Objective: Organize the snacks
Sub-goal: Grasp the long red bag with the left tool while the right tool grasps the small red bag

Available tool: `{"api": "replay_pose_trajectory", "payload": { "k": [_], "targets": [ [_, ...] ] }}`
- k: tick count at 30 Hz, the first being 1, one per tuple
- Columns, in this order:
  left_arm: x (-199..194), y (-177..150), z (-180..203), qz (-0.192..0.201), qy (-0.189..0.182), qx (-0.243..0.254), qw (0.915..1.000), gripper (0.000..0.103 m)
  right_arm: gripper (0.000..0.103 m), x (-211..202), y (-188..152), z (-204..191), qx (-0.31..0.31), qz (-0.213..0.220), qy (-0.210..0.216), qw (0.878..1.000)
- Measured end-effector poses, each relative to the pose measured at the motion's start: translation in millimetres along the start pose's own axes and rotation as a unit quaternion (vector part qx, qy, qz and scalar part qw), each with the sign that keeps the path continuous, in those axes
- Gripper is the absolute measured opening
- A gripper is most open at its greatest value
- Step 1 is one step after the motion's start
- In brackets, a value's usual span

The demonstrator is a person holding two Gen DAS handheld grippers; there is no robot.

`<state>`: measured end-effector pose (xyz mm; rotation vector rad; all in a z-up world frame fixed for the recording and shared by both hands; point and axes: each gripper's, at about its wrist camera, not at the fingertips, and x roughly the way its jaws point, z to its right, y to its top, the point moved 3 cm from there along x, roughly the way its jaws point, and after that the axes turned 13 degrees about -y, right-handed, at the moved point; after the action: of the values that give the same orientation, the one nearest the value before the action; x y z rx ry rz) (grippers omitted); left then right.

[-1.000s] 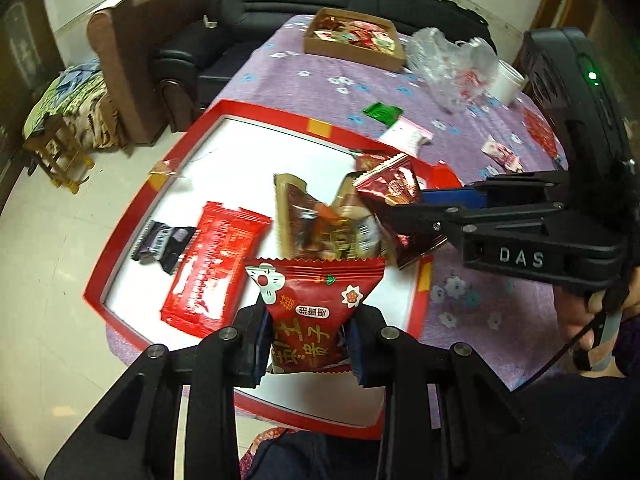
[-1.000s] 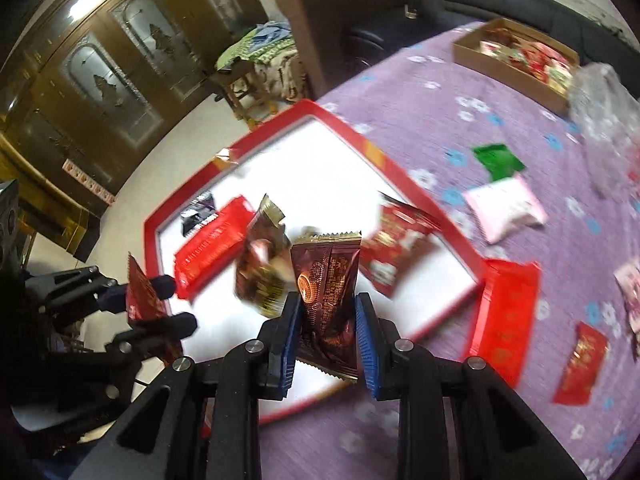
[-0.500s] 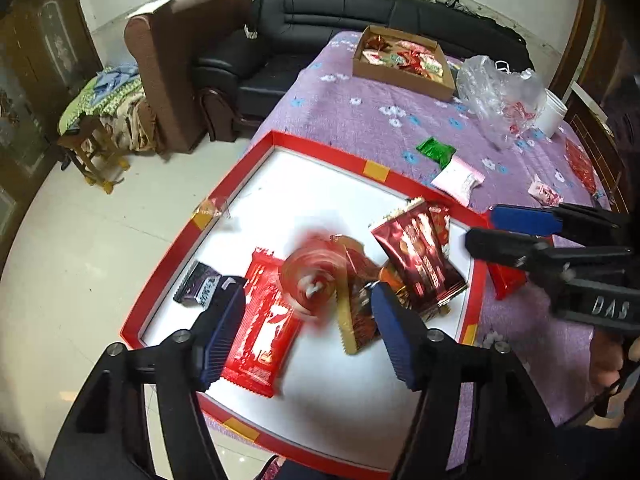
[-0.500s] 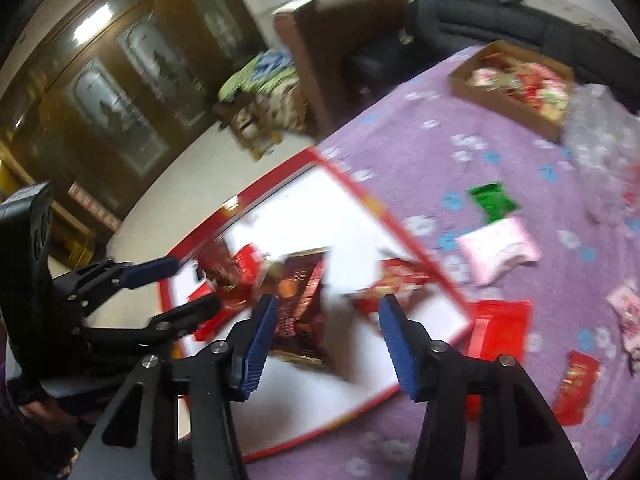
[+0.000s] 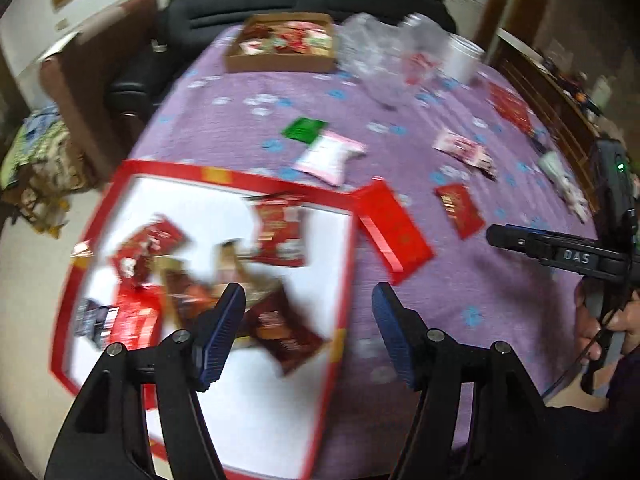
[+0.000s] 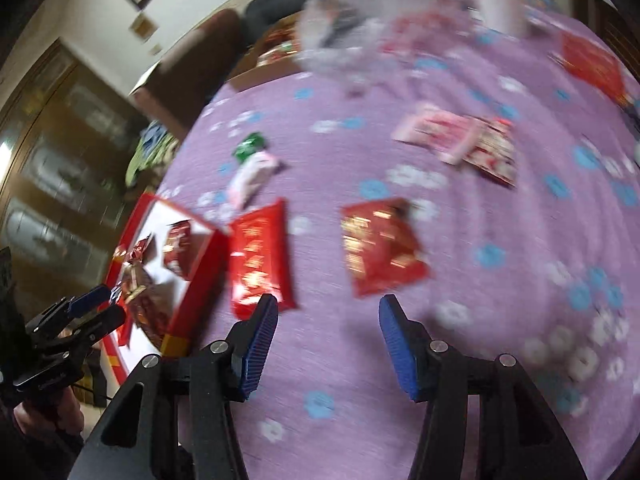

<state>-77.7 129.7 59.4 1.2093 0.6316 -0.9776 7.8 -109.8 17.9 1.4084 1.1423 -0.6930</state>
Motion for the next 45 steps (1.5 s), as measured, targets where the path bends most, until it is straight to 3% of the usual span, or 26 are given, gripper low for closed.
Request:
{"api": "replay_pose_trajectory", "payload": {
  "k": [5,9,18,25,26,30,35,37,39,45],
  "targets": [
    [28,5,33,-0.043,-0.065,-0.002,0.9969,0.065,0.055,-7,-6,32,0.029,0.002,-0.016,0.999],
    [52,11,49,-0.076,-0.085,-0.019,0.9933,0.065,0.055,-15,-9,47,0.035,0.012,-0.024,0.999],
    [101,26,45,-0.129,-0.039,-0.109,0.9849,0.065,0.055,-27,-18,95,0.078,0.018,-0.041,0.996],
    [133,41,37,-0.141,0.013,-0.149,0.9787,0.065,0.055,-29,-23,115,0.096,0.019,-0.041,0.994],
    [135,43,38,-0.138,0.021,-0.146,0.9794,0.072,0.055,-30,-23,117,0.097,0.020,-0.041,0.994],
    [148,53,47,-0.132,0.053,-0.117,0.9829,0.081,0.055,-30,-25,122,0.099,0.018,-0.043,0.994],
    [154,55,61,-0.114,0.050,-0.058,0.9906,0.082,0.055,-24,-24,124,0.102,0.011,-0.038,0.994],
    [151,52,66,-0.103,0.042,-0.028,0.9934,0.071,0.055,-22,-23,122,0.099,0.010,-0.036,0.994],
    [147,48,73,-0.099,0.032,0.002,0.9946,0.048,0.055,-20,-20,119,0.096,0.009,-0.034,0.995],
    [133,15,88,-0.110,-0.001,0.057,0.9923,0.044,0.055,-10,-1,92,0.059,0.011,-0.031,0.998]
  ]
}}
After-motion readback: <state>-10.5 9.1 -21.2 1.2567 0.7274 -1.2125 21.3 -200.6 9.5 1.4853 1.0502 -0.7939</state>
